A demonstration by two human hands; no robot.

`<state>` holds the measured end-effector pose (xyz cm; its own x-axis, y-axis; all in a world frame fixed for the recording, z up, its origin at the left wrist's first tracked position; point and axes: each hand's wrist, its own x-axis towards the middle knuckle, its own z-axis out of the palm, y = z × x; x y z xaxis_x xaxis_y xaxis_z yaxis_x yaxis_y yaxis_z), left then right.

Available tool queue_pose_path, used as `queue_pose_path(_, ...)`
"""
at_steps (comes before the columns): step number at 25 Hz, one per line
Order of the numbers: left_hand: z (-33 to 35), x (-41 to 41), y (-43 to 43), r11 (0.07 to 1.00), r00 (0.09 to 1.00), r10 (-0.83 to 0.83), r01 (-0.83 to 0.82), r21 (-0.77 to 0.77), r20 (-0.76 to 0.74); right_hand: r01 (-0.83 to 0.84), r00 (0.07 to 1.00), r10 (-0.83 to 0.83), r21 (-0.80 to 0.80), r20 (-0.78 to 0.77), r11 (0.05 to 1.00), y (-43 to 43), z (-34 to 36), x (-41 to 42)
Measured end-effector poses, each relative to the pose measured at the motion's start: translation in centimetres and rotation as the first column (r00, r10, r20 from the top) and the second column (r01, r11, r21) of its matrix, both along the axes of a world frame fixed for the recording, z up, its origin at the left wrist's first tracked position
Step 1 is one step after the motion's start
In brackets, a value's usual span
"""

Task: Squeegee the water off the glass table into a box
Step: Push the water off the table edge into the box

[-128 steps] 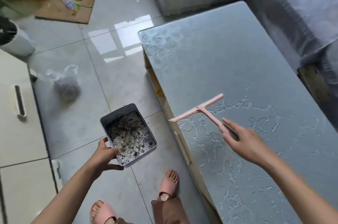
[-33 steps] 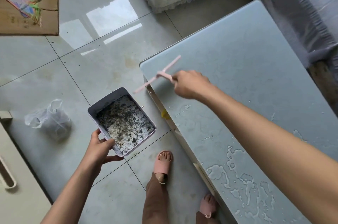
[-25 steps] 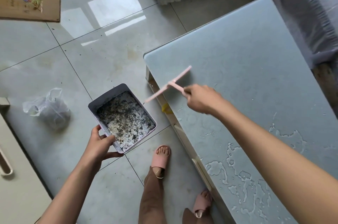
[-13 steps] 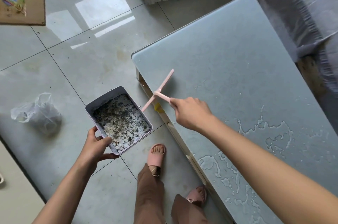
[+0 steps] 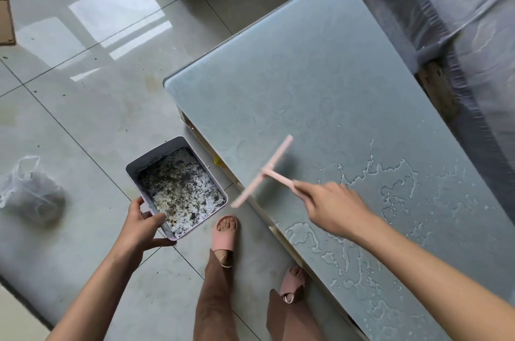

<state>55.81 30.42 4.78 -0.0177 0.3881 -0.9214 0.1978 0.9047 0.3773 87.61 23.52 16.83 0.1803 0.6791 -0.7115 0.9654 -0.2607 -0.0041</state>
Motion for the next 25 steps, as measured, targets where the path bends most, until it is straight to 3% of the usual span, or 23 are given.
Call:
queue_pose_path(4, -1.3, 1.3, -0.7, 1.000, 1.000, -0.017, 0.017, 0.005, 0.025, -0.095, 0.995, 0.096, 0.033, -0.038, 0.995, 3.8, -2.9, -1.7)
queue_pose_path(12, -1.2, 3.1, -1.4, 0.998, 0.997, -0.065, 0.064, 0.021, 0.038, 0.117, 0.991, -0.101, -0.210, 0.084, 0.971, -7.7, -0.2, 5.8)
queue_pose_path(15, 0.1, 4.0, -1.9, 0.994, 0.994, -0.106, 0.106, 0.014, 0.027, 0.123, 0.989, -0.114, -0.110, 0.090, 0.986, -6.6, 0.4, 6.9)
queue_pose_path(19, 1.1, 4.9, -3.3, 0.986, 0.986, -0.165, 0.165, 0.036, 0.000, 0.280, 0.960, -0.274, 0.133, -0.061, 0.951, 0.1, -2.2, 8.4)
queue_pose_path(22, 1.5, 5.5, -4.5, 0.980, 0.981, -0.193, 0.194, 0.051, -0.019, 0.394, 0.917, -0.382, 0.112, -0.114, 0.912, 1.6, -3.9, 10.7)
queue_pose_path(25, 1.8, 6.1, -6.0, 0.979, 0.980, -0.196, 0.197, 0.048, -0.038, 0.456, 0.887, -0.449, 0.051, -0.109, 0.889, -4.2, -4.2, 12.4)
